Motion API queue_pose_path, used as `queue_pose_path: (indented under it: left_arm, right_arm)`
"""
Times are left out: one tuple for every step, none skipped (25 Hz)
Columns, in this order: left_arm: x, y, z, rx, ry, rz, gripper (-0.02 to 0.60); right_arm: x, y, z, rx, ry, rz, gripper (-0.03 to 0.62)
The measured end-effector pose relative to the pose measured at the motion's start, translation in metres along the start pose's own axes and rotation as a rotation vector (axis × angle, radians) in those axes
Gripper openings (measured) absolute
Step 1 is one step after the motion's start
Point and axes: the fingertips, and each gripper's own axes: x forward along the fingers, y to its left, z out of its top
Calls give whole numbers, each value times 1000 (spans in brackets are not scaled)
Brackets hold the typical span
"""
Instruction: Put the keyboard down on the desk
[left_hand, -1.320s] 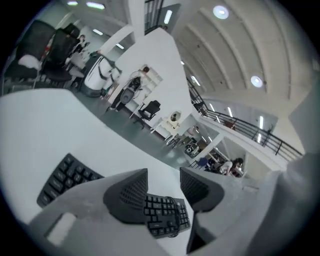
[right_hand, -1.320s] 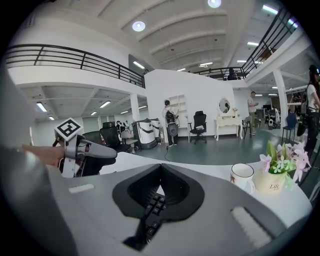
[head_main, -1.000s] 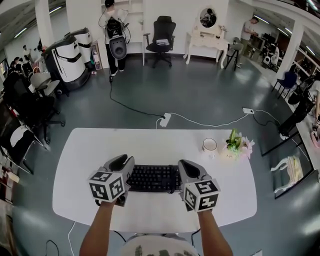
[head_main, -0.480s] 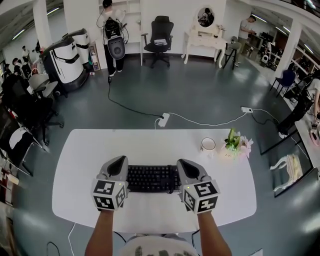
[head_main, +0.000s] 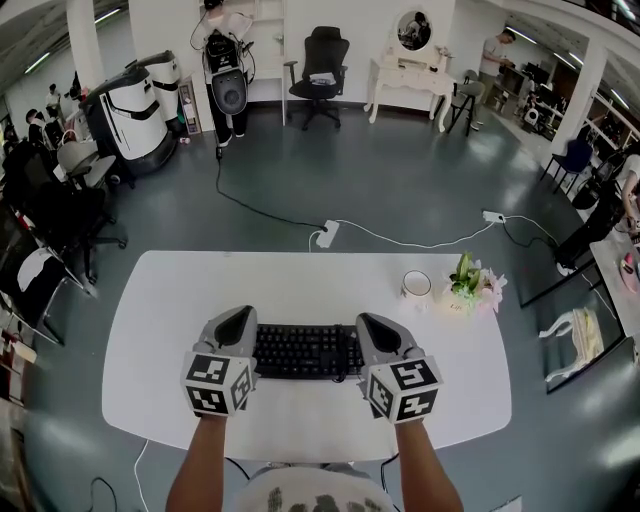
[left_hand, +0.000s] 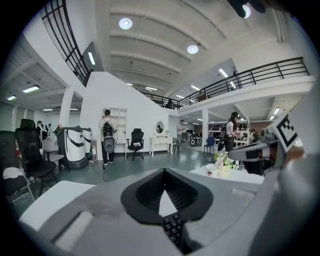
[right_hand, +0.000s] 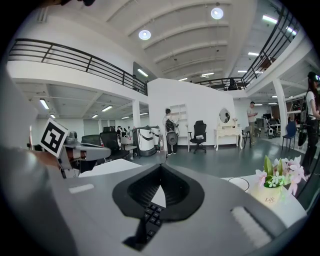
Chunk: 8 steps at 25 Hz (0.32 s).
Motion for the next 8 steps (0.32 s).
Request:
queue_pose_path:
  left_arm:
    - [0,0,0,0,0,-1,3]
    - [0,-1,0,-1,0,-1,3]
    - [0,-1,0,-2,0,-2,3]
    - [1,-2,0,-4,0,-2,3]
    - [1,-3,-1,-6,-1,-1,3]
    - [2,-3,-1,-7,-1,-1,3]
    - [3,-3,-2,-8,-1,-1,3]
    - [4,-3,-3,-9,-1,-1,3]
  right_arm:
    - [0,0,0,0,0,0,-2]
    - [0,0,0,0,0,1,-2]
    - [0,0,0,0,0,1,-2]
    - [0,-1,0,0,-1,2,-2]
    - [0,-1,0,0,-1,2,-2]
    - [1,-2,0,0,-1,3,-2]
    - [1,-2,-1,0,-1,3,-2]
    - [2,-3,-1,-1,-1,3,-2]
